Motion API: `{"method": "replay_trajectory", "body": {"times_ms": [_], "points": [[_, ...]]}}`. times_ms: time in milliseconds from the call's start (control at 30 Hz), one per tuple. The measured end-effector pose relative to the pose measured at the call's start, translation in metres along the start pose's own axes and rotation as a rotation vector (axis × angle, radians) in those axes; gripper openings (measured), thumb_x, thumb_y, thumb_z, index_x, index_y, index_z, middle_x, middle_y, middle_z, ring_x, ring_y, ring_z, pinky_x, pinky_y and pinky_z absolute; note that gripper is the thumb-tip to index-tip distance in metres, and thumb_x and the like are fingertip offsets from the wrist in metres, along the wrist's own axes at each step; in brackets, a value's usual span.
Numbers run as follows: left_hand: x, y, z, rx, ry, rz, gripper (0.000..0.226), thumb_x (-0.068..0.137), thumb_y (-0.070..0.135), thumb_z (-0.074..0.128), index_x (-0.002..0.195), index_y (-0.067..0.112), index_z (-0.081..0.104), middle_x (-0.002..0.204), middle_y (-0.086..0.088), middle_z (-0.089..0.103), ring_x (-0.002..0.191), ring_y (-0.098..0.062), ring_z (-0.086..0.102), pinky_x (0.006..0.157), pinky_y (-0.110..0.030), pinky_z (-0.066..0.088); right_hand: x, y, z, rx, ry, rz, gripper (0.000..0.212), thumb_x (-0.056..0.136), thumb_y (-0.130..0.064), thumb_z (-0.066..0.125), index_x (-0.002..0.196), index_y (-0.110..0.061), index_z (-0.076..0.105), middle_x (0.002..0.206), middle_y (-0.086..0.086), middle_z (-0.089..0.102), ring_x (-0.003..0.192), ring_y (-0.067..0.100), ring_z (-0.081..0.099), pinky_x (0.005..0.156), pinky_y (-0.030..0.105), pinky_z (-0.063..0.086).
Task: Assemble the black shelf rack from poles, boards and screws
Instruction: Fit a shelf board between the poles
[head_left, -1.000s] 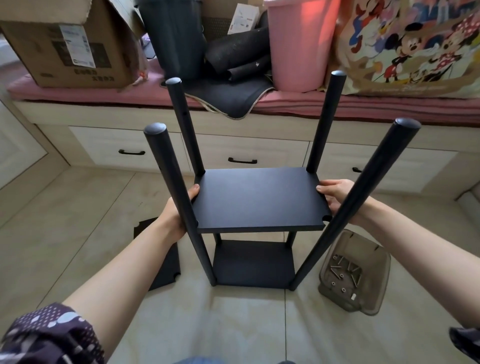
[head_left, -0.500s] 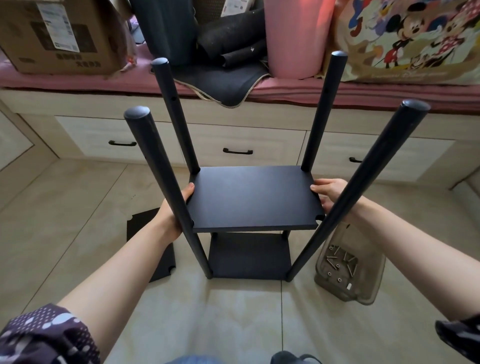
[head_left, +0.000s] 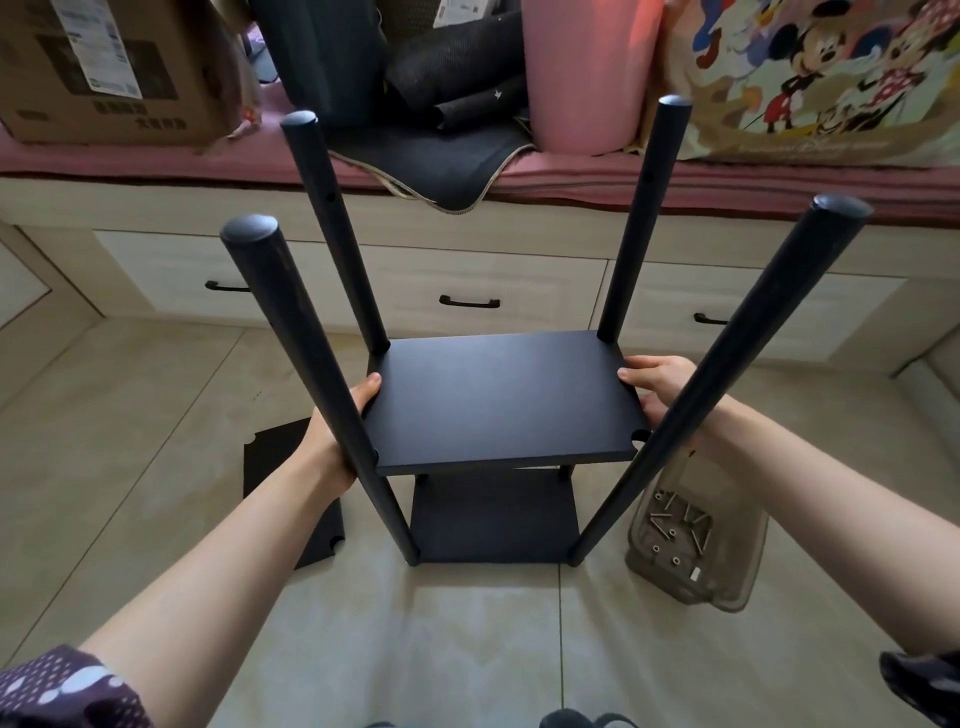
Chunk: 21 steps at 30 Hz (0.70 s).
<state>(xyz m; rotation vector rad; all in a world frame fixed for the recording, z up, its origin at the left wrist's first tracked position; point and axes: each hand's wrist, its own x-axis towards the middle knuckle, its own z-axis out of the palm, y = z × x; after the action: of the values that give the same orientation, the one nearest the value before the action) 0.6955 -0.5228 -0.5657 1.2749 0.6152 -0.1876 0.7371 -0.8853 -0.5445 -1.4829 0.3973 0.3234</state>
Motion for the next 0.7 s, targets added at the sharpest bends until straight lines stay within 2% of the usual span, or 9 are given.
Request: {"method": "replay_trajectory", "body": {"times_ms": [100,200,300,367,467,567,633,700], "points": [[-0.001,0.0,0.003,0.014,0.069,0.021,0.038,0.091,0.042,0.069,0.111,0.009,0.068,0.1,-0.007,0.076,0.07,-0.02,0.076,0.047,-0.028,0.054,0.001,0.0,0.0,0.002,0.02,0.013,0.03,0.098,0.0,0.052,0.127,-0.005,0.056,0.095,0.002,0.071,0.086,0.02,0.071,0.068,0.037,0.056],[-0.004,0.0,0.004,0.045,0.11,0.036,0.039,0.091,0.041,0.07,0.112,0.008,0.067,0.099,-0.007,0.075,0.072,-0.021,0.074,0.044,-0.026,0.053,0.001,0.001,0.002,-0.012,0.024,0.041,0.037,0.097,0.001,0.051,0.134,-0.001,0.053,0.107,0.007,0.068,0.096,0.025,0.068,0.081,0.042,0.054],[-0.008,-0.001,0.004,0.08,0.135,0.056,0.039,0.091,0.041,0.07,0.111,0.007,0.066,0.099,-0.008,0.074,0.075,-0.022,0.072,0.042,-0.025,0.052,0.002,0.003,0.006,-0.036,0.047,0.066,0.045,0.097,0.001,0.052,0.141,0.001,0.046,0.131,0.014,0.058,0.115,0.031,0.059,0.1,0.049,0.048],[-0.009,0.0,0.006,0.097,0.141,0.065,0.04,0.091,0.041,0.069,0.112,0.007,0.066,0.099,-0.009,0.073,0.077,-0.023,0.071,0.043,-0.024,0.051,0.002,0.003,0.007,-0.029,0.058,0.069,0.046,0.097,0.002,0.052,0.142,0.001,0.045,0.131,0.014,0.057,0.118,0.033,0.057,0.104,0.051,0.045],[-0.01,0.003,0.009,0.133,0.137,0.068,0.04,0.093,0.041,0.067,0.113,0.007,0.065,0.098,-0.007,0.072,0.078,-0.022,0.07,0.045,-0.026,0.049,0.001,0.002,0.009,-0.02,0.051,0.083,0.042,0.098,0.002,0.05,0.14,0.002,0.047,0.115,0.009,0.061,0.107,0.029,0.06,0.096,0.047,0.049],[-0.01,0.005,0.01,0.149,0.127,0.08,0.041,0.095,0.041,0.064,0.114,0.005,0.065,0.098,-0.007,0.072,0.077,-0.021,0.07,0.047,-0.026,0.049,0.0,-0.002,0.011,-0.005,0.054,0.078,0.038,0.098,0.004,0.047,0.137,0.005,0.05,0.108,0.008,0.063,0.093,0.023,0.062,0.085,0.04,0.05],[-0.01,0.005,0.009,0.135,0.126,0.084,0.038,0.095,0.041,0.065,0.108,0.005,0.065,0.092,-0.007,0.072,0.066,-0.019,0.071,0.042,-0.023,0.049,-0.001,-0.006,0.01,0.008,0.068,0.055,0.039,0.098,0.004,0.049,0.137,0.005,0.049,0.11,0.009,0.063,0.09,0.02,0.062,0.078,0.036,0.052],[-0.012,0.006,0.009,0.104,0.124,0.082,0.032,0.095,0.039,0.066,0.098,0.007,0.065,0.074,-0.003,0.074,0.05,-0.014,0.069,0.036,-0.021,0.046,-0.003,-0.011,0.008,0.014,0.061,0.044,0.038,0.098,0.001,0.05,0.135,0.004,0.05,0.102,0.005,0.064,0.086,0.018,0.064,0.066,0.032,0.053]]}}
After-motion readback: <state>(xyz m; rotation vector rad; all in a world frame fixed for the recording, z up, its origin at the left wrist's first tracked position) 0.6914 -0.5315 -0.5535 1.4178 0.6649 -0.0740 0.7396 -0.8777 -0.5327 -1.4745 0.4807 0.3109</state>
